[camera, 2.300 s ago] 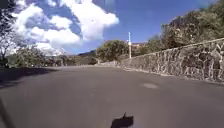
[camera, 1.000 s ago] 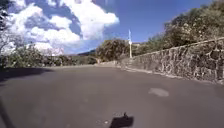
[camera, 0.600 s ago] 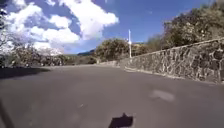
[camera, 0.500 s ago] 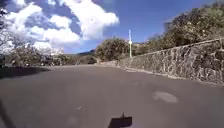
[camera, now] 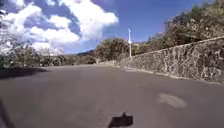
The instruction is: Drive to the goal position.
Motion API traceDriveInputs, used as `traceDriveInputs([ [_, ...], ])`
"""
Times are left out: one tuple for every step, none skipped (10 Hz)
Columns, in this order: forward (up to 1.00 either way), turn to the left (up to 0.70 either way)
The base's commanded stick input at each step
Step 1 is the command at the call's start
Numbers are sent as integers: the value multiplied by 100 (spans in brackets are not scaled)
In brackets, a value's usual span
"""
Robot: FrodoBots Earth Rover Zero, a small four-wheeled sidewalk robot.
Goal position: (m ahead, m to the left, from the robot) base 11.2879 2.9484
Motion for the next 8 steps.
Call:
traceDriveInputs([
  [50, 0],
  [50, 0],
  [50, 6],
  [50, 31],
  [50, 44],
  [50, 18],
  [50, 0],
  [50, 0],
])
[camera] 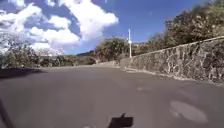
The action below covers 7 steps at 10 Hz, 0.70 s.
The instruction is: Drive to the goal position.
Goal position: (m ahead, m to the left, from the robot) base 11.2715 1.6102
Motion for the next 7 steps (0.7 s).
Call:
traceDriveInputs([
  [50, 0],
  [50, 0],
  [50, 0],
  [50, 0],
  [50, 0],
  [50, 0],
  [50, 0],
])
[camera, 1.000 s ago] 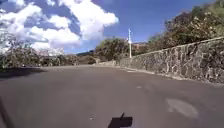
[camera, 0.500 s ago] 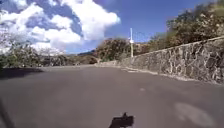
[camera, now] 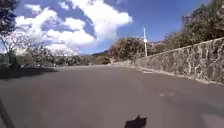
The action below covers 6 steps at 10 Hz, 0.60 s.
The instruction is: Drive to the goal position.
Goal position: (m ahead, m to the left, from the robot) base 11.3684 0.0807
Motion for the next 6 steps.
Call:
traceDriveInputs([
  [50, 0],
  [50, 0],
  [50, 0],
  [50, 0],
  [50, 0],
  [50, 0],
])
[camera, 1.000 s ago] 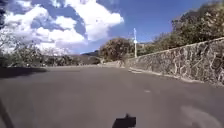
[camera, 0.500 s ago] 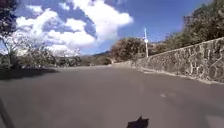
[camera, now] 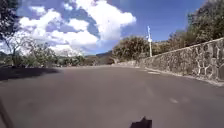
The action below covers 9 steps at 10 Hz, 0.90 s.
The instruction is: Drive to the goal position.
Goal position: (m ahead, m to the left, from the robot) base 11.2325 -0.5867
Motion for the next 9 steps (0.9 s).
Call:
traceDriveInputs([
  [50, 0],
  [50, 0],
  [50, 0],
  [50, 0],
  [50, 0],
  [50, 0],
  [50, 0],
  [50, 0],
  [50, 0],
])
